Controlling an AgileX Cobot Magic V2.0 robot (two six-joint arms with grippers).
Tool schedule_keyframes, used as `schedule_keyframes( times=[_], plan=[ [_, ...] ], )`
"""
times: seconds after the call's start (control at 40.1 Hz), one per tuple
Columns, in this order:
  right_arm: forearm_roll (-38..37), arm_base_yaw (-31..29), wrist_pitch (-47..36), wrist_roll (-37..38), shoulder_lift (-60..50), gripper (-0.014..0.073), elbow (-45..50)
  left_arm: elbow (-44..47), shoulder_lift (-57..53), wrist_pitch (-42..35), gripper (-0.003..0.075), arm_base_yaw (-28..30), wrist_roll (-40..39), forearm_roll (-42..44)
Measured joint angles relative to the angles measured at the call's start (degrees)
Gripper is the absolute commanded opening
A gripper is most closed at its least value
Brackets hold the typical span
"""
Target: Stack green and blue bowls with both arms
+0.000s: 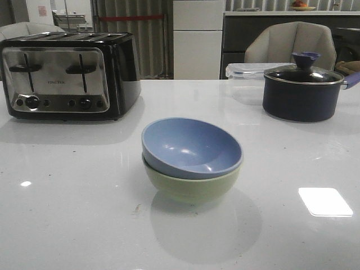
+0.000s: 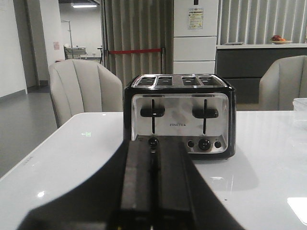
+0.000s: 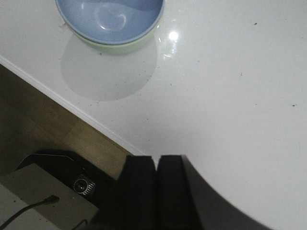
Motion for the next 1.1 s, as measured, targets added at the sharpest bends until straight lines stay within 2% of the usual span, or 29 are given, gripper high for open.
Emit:
schedule_keyframes(
  times=[0.25,0.35,0.499,0.724,0.949,1.099],
  plan=[
    [-0.1,-0.2,-0.2,0.0,-1.4,0.0036,0.6,0.0,0.0,0.0,0.0098,0.0,0.0,0.0],
    [-0.2,-3.9,-2.6,-0.1,-5.0,0.0036,3.3,0.0,0.0,0.0,0.0098,0.0,0.0,0.0],
    [-0.6,-11.8,-12.6,-0.2,-13.2,0.0036,10.2,0.0,0.0,0.0,0.0098,0.0,0.0,0.0],
    [-1.0,-22.4,-29.8,-0.2,-29.7,0.0036,25.3,0.0,0.0,0.0,0.0098,0.0,0.0,0.0],
    [-1.0,-27.0,-41.7,-0.2,-40.7,0.0036,38.5,0.0,0.0,0.0,0.0098,0.0,0.0,0.0],
    [-1.0,-27.5,-44.5,-0.2,-43.3,0.0036,42.8,0.0,0.0,0.0,0.0098,0.0,0.0,0.0]
  ],
)
